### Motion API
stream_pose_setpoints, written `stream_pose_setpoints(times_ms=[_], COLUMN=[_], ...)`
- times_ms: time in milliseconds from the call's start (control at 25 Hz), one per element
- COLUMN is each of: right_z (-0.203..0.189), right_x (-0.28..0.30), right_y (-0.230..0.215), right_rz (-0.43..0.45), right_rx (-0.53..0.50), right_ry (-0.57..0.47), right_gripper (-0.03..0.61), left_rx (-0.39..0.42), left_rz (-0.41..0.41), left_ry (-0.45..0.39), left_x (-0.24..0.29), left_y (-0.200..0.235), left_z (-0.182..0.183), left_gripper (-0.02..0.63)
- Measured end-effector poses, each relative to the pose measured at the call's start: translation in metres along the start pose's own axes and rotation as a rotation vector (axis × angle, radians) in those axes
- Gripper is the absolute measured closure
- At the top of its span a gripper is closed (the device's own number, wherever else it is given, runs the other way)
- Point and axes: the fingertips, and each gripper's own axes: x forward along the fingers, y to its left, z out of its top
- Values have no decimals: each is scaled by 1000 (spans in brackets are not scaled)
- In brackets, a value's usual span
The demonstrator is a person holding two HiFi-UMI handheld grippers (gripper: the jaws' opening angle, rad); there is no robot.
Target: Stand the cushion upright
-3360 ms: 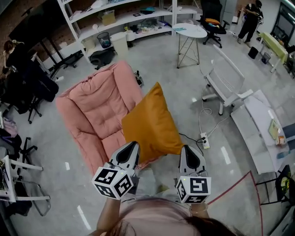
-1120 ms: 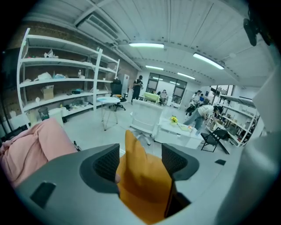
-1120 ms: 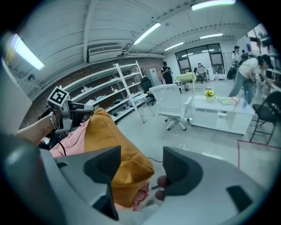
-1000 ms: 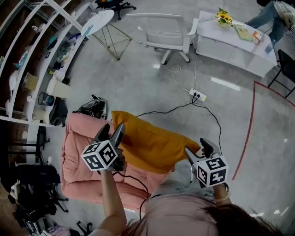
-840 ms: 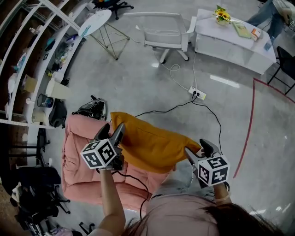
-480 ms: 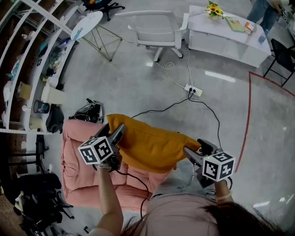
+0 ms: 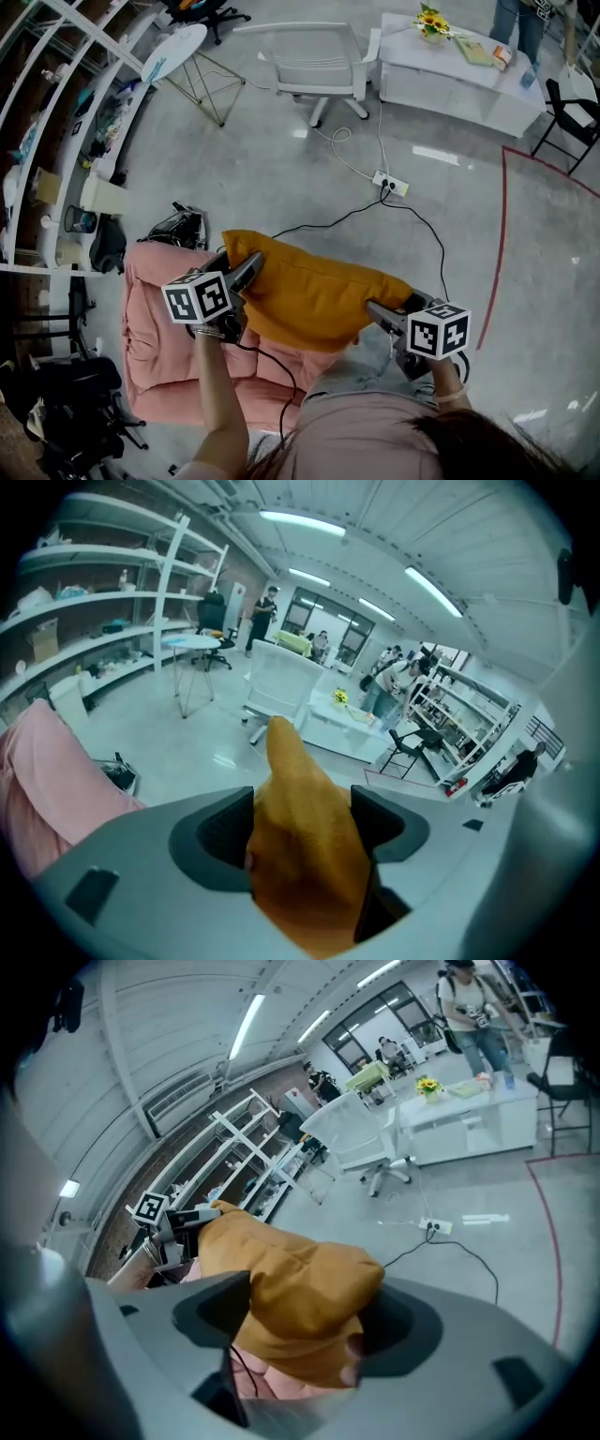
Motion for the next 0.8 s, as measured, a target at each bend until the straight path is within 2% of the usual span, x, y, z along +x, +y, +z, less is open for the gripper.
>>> stream_pose_setpoints(times_ms=[280, 400, 640, 800], right_z=[-15, -18, -25, -28], right_x=[8, 10, 15, 20], right_y=[-11, -11, -3, -1], right_rz=[-37, -48, 12, 45], right_rx=[67, 29, -81, -143], right_ry=[30, 57, 161, 234], right_gripper=[241, 246, 339, 379], left_rx=[81, 96, 99, 80], left_rz=[14, 46, 132, 199], left_ry=[44, 44, 31, 22], left_x=[-4, -8, -20, -29], left_y=[-12, -15, -16, -16], left_z=[-17, -23, -41, -50], left_gripper=[376, 399, 439, 457])
